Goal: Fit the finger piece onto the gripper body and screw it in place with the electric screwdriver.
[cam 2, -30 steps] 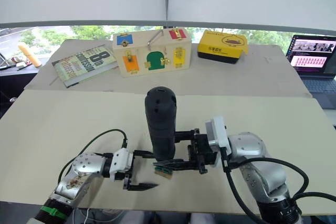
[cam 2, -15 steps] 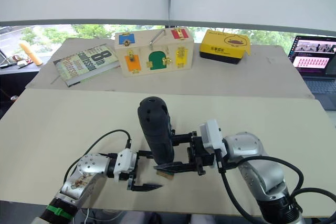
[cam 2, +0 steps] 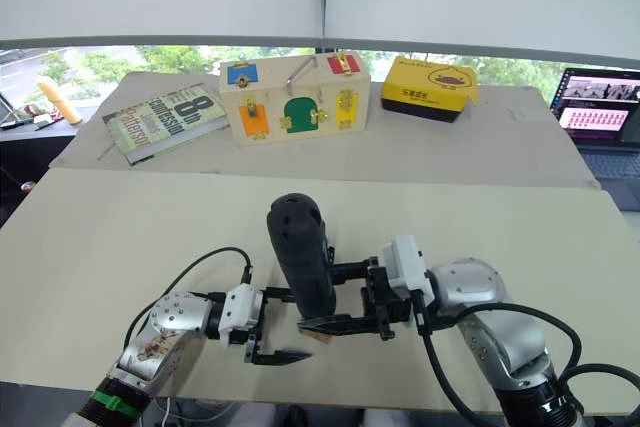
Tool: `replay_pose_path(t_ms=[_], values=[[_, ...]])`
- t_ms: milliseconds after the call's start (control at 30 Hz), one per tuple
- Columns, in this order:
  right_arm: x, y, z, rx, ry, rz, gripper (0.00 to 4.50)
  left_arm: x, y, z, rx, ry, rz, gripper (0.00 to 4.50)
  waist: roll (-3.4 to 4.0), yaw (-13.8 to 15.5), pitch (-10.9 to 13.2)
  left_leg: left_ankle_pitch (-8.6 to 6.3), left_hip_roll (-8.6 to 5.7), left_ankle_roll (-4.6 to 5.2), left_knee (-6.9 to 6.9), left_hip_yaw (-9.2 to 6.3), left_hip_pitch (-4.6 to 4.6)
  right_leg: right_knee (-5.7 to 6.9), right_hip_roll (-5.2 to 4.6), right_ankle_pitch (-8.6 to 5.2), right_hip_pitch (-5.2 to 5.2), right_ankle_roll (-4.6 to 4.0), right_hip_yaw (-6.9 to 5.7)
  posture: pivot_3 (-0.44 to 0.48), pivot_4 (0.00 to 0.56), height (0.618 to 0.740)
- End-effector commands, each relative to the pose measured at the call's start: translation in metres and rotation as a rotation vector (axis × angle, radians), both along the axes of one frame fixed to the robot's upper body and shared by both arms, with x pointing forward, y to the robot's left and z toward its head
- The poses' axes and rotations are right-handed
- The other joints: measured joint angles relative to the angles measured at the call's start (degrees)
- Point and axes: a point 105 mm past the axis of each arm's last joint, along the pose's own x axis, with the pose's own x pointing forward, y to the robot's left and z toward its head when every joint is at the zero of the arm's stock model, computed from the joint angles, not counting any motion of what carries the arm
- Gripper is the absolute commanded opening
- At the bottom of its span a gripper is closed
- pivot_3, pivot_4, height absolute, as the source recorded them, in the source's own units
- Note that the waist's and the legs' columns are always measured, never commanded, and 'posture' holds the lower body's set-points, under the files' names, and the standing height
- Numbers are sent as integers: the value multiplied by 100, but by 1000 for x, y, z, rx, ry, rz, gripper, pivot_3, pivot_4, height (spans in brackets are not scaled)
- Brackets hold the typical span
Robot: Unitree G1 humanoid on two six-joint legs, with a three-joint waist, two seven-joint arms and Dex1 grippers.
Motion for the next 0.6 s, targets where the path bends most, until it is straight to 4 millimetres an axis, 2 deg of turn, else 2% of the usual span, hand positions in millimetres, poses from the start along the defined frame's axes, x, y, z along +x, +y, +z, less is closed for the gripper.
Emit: replay_pose_path(t_ms=[33, 600], values=[[-8, 2, 12, 38, -75, 21, 1922, -7, -5, -11, 22, 40, -22, 4500, 1, 0, 0, 0, 0, 0, 0, 0, 0, 0, 0, 0, 0, 0, 0, 0, 150, 740], [-5, 2, 12, 38, -76, 4, 1922, -7, -6, -11, 29, 48, -19, 4500, 1, 5, 0, -1, 0, 2, 0, -1, 0, -1, -2, 0, 0, 0, 0, 0, 150, 740]])
